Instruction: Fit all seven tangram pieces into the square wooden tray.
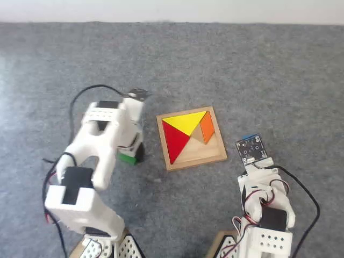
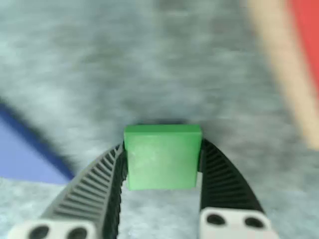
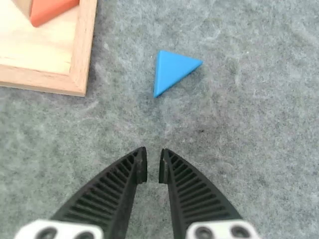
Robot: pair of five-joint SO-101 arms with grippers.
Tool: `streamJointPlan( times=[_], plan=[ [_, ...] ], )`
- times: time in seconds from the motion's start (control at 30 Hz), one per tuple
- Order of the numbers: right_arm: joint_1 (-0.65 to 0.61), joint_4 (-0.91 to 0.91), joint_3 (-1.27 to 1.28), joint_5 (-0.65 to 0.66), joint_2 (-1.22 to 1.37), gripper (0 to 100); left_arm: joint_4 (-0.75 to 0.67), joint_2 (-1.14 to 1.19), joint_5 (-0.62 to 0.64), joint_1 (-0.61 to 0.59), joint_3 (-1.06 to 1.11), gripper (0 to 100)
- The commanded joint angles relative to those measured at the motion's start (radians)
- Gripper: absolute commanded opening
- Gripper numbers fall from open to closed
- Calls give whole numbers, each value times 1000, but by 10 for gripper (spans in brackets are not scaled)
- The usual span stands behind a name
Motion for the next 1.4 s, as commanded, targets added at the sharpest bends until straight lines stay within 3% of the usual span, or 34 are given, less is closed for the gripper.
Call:
streamJointPlan(
  times=[0.0,0.1,0.37,0.43,0.7,1.03,1.37],
  plan=[
    [-4,5,17,-2,-1,54,103,-160,81,201,-81,70],
    [-4,5,17,-2,-1,54,118,-224,112,325,-104,70],
    [-5,4,17,-2,-1,54,-72,-117,120,529,-142,66],
    [-5,4,17,-2,-1,54,-98,-66,175,560,-168,66],
    [-7,-2,17,-2,1,55,-157,127,345,560,-295,70],
    [-8,-4,17,-3,1,55,-155,107,356,555,-292,186],
    [-8,-4,17,-3,1,54,-169,61,354,523,-295,192]
  ],
)
